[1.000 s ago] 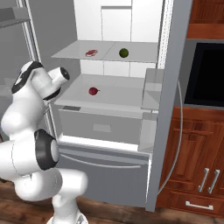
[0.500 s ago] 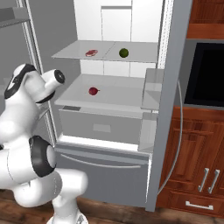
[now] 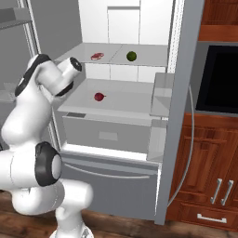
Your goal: Open the fridge, remove the pear, lime, and steak, and place them on any counter.
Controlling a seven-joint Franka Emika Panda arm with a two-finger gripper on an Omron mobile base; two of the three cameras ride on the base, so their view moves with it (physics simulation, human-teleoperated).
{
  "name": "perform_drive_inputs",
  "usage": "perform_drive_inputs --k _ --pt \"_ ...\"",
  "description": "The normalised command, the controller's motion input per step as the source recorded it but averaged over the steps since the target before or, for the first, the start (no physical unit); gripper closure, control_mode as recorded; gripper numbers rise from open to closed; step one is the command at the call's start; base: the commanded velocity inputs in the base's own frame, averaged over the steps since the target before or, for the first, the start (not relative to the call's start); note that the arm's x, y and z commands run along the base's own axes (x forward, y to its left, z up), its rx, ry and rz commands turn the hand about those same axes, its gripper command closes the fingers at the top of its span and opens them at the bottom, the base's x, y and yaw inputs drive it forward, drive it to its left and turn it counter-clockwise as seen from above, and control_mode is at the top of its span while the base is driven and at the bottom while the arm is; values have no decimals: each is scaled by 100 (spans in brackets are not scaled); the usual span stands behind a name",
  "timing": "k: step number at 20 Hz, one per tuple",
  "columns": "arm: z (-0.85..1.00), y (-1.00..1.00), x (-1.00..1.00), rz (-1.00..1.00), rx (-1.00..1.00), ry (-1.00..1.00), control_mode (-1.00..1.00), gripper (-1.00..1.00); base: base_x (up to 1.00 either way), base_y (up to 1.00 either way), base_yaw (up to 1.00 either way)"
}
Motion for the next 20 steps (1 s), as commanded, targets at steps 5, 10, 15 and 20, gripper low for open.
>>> perform_drive_inputs --k 5,10,15,20 --pt "-17 -80 -39 0 -28 8 -100 -100 0 0 0" --pt "-42 -98 -19 18 -12 -15 -100 -100 0 0 0" --pt "-5 -87 -43 43 -15 -21 -100 -100 0 0 0" --pt "2 -29 -28 53 -39 -29 -100 -100 0 0 0"
